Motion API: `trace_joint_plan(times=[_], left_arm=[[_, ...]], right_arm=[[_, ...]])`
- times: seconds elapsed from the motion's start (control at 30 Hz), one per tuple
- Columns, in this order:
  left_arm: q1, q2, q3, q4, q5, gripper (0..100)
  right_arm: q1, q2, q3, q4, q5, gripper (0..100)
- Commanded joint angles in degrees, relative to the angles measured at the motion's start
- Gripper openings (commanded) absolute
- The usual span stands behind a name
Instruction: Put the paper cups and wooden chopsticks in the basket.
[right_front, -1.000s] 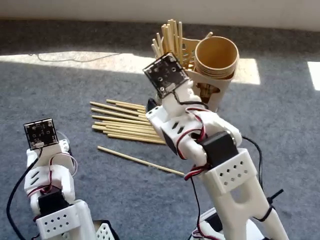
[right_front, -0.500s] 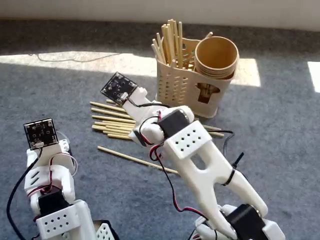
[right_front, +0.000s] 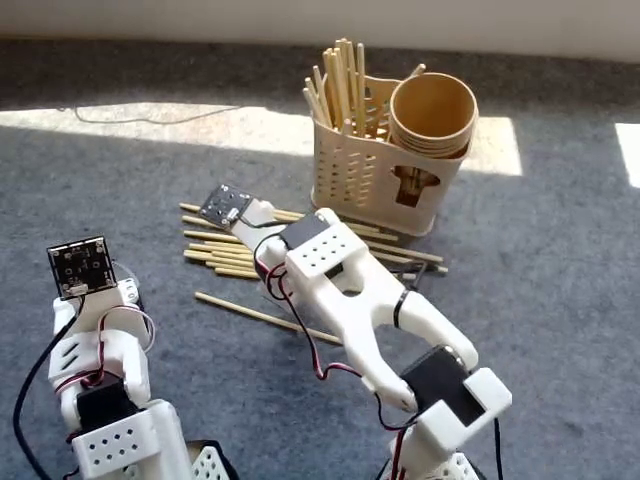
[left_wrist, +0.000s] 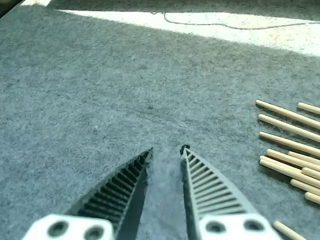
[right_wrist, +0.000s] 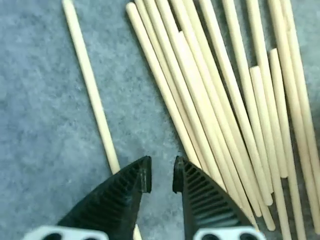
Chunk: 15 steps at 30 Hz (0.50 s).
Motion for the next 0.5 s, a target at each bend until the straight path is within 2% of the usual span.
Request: trace_joint_plan(times=[0.0,0.47], left_arm=[[-0.6,-0.6,-1.3,-1.2,0.4,11],[-0.6,-0.6,-1.3,-1.2,0.4,11]], right_arm=[[-0.5,1.1,-2.9,-4.2,0.6,8.0],[3.6,8.3,-3.2,-11.2,0.7,8.0]])
